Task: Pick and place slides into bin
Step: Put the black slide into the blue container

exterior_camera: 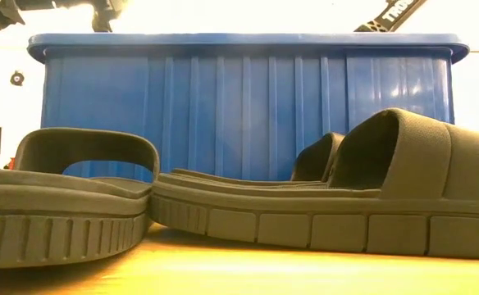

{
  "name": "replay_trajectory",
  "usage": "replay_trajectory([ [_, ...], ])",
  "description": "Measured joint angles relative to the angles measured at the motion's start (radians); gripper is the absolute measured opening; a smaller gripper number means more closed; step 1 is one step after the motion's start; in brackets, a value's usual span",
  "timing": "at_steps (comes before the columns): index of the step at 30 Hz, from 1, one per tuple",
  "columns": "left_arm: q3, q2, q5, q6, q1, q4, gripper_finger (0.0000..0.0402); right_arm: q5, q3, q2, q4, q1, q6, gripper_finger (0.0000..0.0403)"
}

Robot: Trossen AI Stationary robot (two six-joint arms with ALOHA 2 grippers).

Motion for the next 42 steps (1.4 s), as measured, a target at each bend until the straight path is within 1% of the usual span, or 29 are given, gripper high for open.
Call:
replay_trajectory([
  [6,0.000,0.000,0.000,0.000,0.000,0.000,0.0185,-0.061,0.074,0.000,-0.133,-0.010,0.113,0.0162],
  [15,0.000,0.000,0.012,0.000,0.000,0.000,0.0185,-0.100,0.164,-0.001,-0.241,-0.011,0.120,0.0169],
  [20,0.000,0.000,0.032,0.000,0.000,0.000,0.0185,-0.127,0.178,-0.002,-0.298,-0.018,0.120,0.0169],
  [23,0.000,-0.001,0.039,0.000,0.000,0.000,0.0185,-0.122,0.178,-0.003,-0.328,-0.021,0.126,0.0169],
  [28,0.000,-0.002,0.056,0.000,0.000,0.000,0.0185,-0.124,0.181,-0.010,-0.398,-0.020,0.177,0.0169],
  [32,0.000,-0.002,0.056,0.000,0.000,0.000,0.0185,-0.133,0.212,-0.019,-0.455,-0.019,0.236,0.0169],
  [37,0.000,-0.002,0.057,0.000,0.000,0.000,0.0185,-0.190,0.283,-0.020,-0.494,-0.020,0.307,0.0168],
  [42,0.000,-0.002,0.069,0.000,0.000,0.000,0.0185,-0.228,0.398,-0.021,-0.502,-0.019,0.416,0.0160],
])
